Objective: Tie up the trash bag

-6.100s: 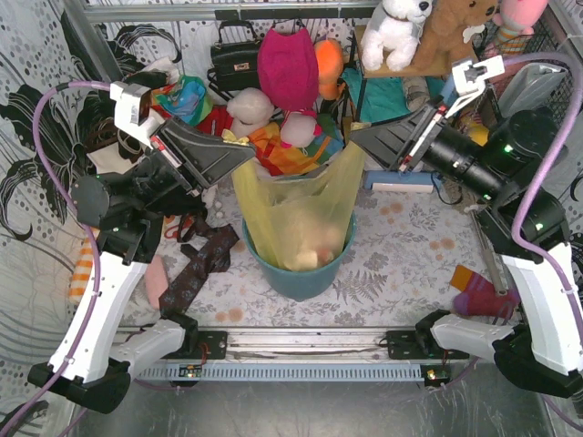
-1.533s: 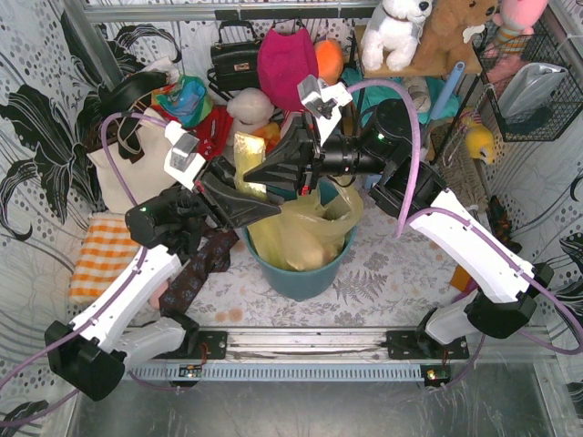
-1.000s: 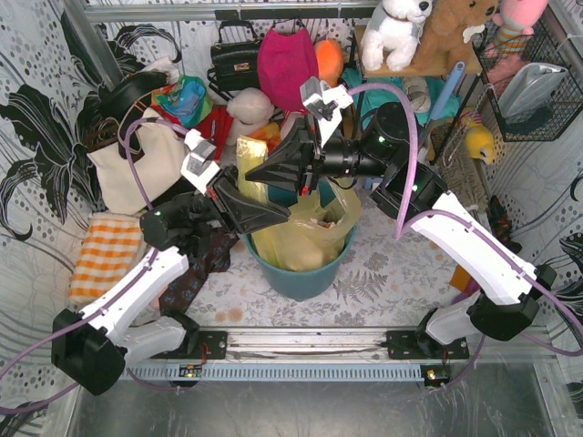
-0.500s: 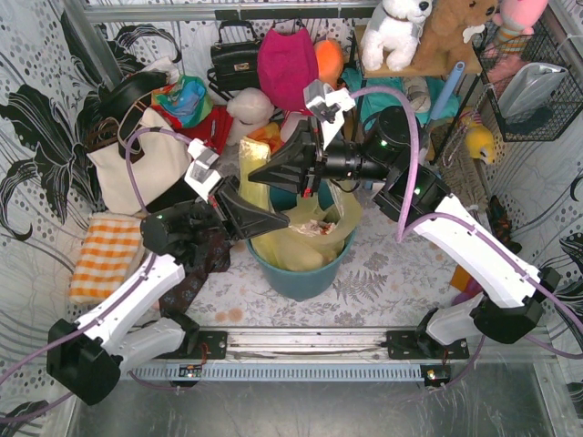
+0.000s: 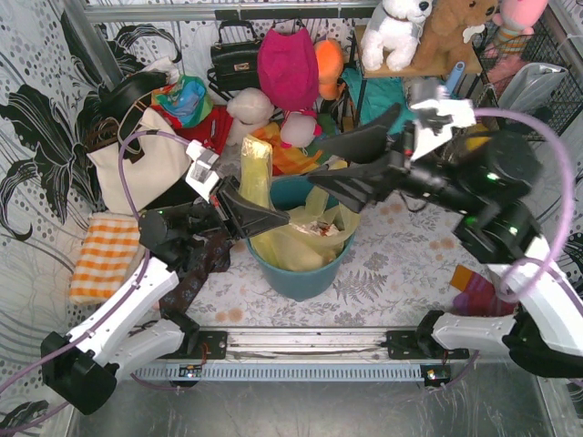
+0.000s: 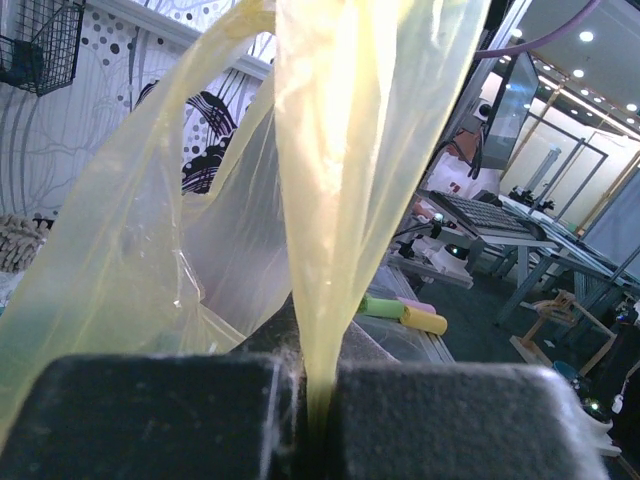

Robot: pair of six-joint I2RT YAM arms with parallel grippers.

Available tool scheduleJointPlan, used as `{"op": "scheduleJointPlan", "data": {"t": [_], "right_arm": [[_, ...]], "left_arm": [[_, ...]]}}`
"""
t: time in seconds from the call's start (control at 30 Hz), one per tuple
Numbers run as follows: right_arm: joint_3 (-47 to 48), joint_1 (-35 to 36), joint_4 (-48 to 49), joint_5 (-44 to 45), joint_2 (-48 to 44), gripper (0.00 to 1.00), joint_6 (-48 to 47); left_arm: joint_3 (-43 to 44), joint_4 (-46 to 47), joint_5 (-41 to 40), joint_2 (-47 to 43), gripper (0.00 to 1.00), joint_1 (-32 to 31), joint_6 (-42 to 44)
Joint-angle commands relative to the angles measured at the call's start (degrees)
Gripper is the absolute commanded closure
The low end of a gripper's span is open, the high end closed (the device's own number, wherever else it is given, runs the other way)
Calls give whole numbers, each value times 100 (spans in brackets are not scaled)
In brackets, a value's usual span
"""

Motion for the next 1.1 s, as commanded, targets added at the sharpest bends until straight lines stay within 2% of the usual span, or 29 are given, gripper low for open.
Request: {"op": "scheduleJointPlan", "data": {"t": [0.0,0.07,0.2,0.3,0.5,0.7,0.77,0.87,1.0,1.07], "right_arm": [[-20,13,-672,1141,-483,38,-363],[-44,13,-936,1380,-648,34,-479],[-162,6,-1428,1697,-850,19,-773],[-233,12,-1627,1637,-816,13,-853],[-191,0,-1773,705,-552,14,-1334],[797,-146,-2426,-54,42,9,-2018],[1182,-486,-2570,-644,257,9,-1990],[1317,-1372,-2351,-1949,484,8,-1544],[1114,-2296,-1593,-3662,615,7,-739],[841,-2594,-783,-4358,590,6,-166]], "left_arm": [[101,-74,-136,-111,100,-26,243],[100,-67,-137,-109,100,-25,245],[93,-42,-111,-100,100,-26,214],[93,-10,-78,-122,100,-26,190],[108,9,-18,-143,100,-26,170],[102,18,6,-176,100,-32,139],[108,18,13,-187,100,-31,140],[119,17,15,-188,100,-30,139],[131,14,22,-197,100,-30,144],[139,17,22,-188,100,-33,140]]}}
